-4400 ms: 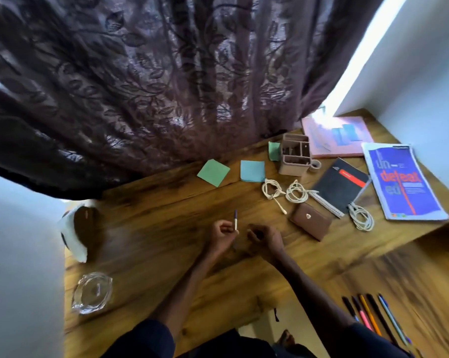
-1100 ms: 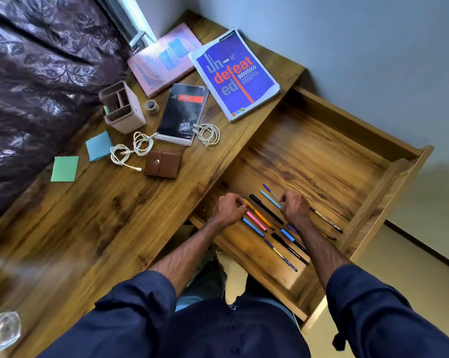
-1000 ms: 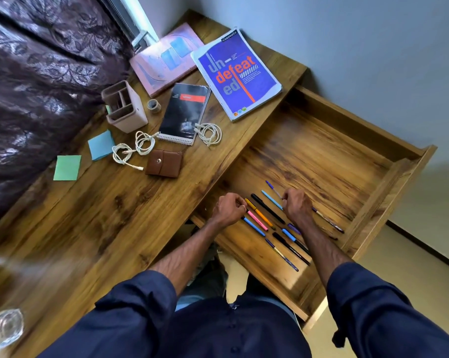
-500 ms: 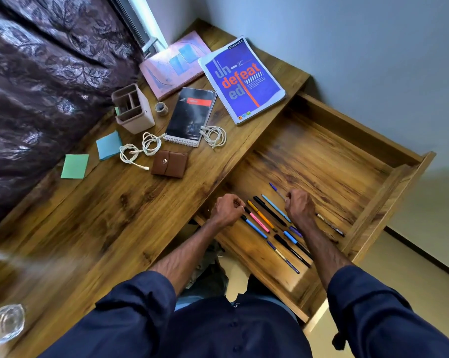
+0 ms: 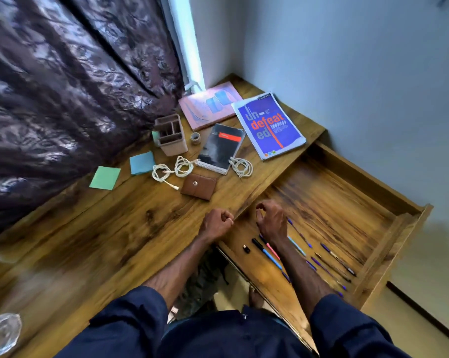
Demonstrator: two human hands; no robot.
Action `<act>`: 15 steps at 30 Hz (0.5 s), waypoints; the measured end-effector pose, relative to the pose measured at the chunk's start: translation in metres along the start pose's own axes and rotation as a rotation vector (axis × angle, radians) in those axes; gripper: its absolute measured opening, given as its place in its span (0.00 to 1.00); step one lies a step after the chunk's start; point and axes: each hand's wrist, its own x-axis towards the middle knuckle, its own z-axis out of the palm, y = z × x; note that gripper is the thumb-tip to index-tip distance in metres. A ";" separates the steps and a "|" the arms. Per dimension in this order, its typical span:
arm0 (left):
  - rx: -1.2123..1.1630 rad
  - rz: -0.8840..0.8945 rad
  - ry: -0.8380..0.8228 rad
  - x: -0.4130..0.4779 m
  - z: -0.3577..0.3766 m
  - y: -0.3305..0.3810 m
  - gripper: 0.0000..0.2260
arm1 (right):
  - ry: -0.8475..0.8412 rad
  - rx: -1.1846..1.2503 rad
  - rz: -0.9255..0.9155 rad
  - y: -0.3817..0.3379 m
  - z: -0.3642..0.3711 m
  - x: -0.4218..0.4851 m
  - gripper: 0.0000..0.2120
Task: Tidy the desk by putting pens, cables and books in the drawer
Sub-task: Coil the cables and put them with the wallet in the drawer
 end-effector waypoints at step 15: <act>-0.117 -0.162 0.244 -0.005 -0.143 -0.127 0.01 | -0.027 0.054 -0.155 -0.139 0.087 0.012 0.05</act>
